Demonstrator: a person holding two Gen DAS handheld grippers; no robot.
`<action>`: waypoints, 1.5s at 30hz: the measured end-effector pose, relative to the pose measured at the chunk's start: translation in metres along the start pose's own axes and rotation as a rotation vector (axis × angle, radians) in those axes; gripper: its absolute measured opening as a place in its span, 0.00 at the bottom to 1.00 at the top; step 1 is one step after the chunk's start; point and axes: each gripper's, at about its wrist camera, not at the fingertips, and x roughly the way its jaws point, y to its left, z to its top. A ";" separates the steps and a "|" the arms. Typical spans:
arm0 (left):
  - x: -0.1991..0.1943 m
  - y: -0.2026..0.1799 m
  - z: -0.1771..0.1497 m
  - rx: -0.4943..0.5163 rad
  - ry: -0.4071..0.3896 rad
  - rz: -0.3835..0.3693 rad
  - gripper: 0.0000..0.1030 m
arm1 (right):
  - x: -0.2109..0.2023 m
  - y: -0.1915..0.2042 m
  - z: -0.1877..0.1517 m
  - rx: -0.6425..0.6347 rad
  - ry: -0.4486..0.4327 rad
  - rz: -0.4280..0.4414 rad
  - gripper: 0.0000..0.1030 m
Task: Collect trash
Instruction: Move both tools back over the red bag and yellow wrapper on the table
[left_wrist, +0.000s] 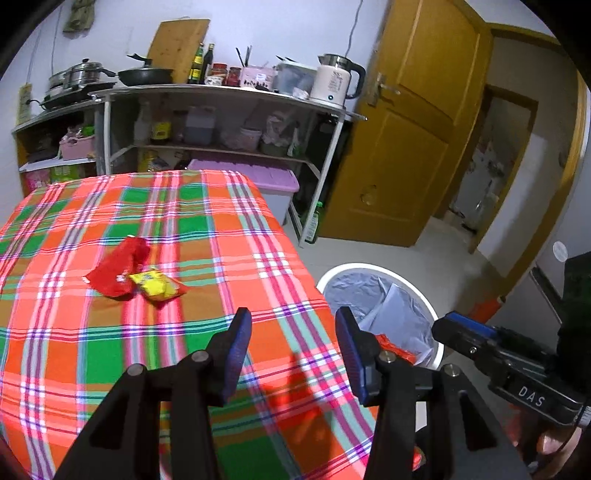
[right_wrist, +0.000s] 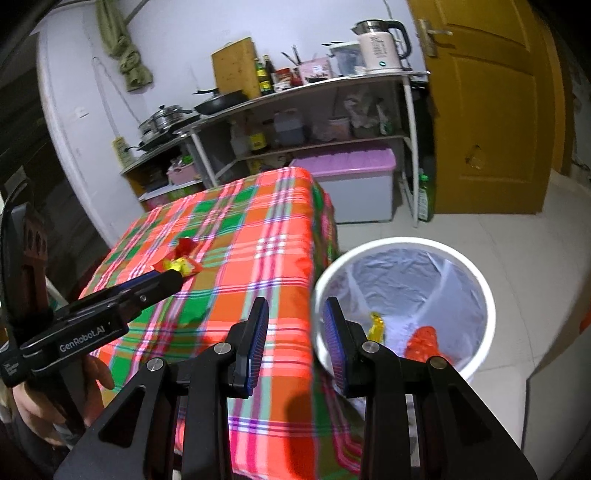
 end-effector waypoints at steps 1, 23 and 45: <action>-0.003 0.004 0.000 -0.005 -0.005 0.006 0.48 | 0.000 0.004 0.000 -0.007 -0.001 0.003 0.31; -0.032 0.061 -0.019 -0.026 -0.066 0.140 0.48 | 0.022 0.061 -0.004 -0.156 -0.005 0.071 0.32; -0.021 0.141 -0.010 -0.097 -0.016 0.229 0.48 | 0.096 0.113 0.009 -0.298 0.097 0.171 0.42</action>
